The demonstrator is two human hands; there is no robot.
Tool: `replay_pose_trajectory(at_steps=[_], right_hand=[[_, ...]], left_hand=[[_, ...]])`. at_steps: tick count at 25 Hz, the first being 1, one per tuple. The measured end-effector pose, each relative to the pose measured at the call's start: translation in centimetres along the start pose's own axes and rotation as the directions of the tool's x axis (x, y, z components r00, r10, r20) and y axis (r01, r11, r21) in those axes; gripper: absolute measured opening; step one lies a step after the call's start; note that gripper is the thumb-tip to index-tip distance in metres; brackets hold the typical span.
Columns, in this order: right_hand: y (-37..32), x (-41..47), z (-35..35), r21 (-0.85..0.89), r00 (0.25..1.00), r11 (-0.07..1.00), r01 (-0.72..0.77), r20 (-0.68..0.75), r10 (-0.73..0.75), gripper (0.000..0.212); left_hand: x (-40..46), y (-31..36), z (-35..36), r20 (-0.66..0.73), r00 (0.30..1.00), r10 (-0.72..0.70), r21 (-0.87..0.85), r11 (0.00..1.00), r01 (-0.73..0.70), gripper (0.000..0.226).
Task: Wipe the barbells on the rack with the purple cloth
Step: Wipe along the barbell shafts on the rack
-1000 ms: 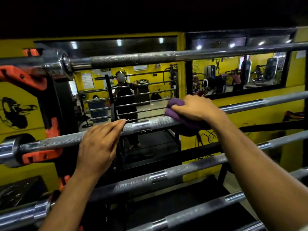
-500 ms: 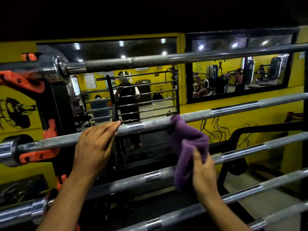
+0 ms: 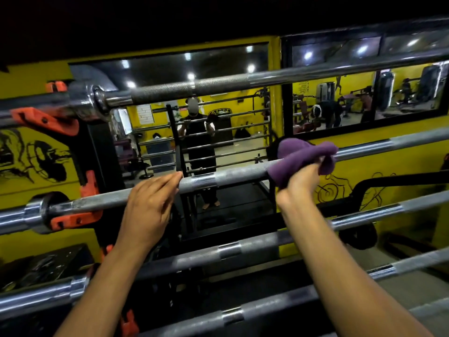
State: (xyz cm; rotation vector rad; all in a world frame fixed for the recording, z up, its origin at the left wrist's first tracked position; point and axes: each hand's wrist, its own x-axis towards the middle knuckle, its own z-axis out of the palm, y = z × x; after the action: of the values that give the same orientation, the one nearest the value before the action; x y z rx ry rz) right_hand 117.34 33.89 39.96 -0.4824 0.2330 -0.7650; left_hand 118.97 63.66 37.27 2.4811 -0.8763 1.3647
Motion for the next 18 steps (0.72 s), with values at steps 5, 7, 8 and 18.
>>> replay_pose_trajectory(at_steps=[5, 7, 8, 18], right_hand=[[7.4, -8.3, 3.8, -0.052, 0.972, 0.97, -0.236, -0.002, 0.237, 0.05], [9.3, -11.8, 4.3, -0.052, 0.932, 0.937, -0.345, 0.102, 0.349, 0.056], [9.7, -12.3, 4.2, -0.065, 0.921, 0.932, -0.357, 0.139, 0.363, 0.057], [5.2, -1.6, 0.1, -0.151, 0.998, 0.988, 0.031, 0.066, -0.021, 0.075]], left_hand=[[0.2, -0.9, -0.8, 0.039, 0.997, 0.069, -0.022, 0.997, -0.068, 0.047], [0.3, -1.1, -1.1, 0.057, 0.995, 0.077, -0.037, 0.996, -0.075, 0.048], [0.2, -1.1, -1.1, 0.057, 0.996, 0.069, -0.043, 0.997, -0.066, 0.048], [-0.4, -0.8, -0.2, 0.008, 1.0, 0.022, -0.044, 0.999, -0.021, 0.045]])
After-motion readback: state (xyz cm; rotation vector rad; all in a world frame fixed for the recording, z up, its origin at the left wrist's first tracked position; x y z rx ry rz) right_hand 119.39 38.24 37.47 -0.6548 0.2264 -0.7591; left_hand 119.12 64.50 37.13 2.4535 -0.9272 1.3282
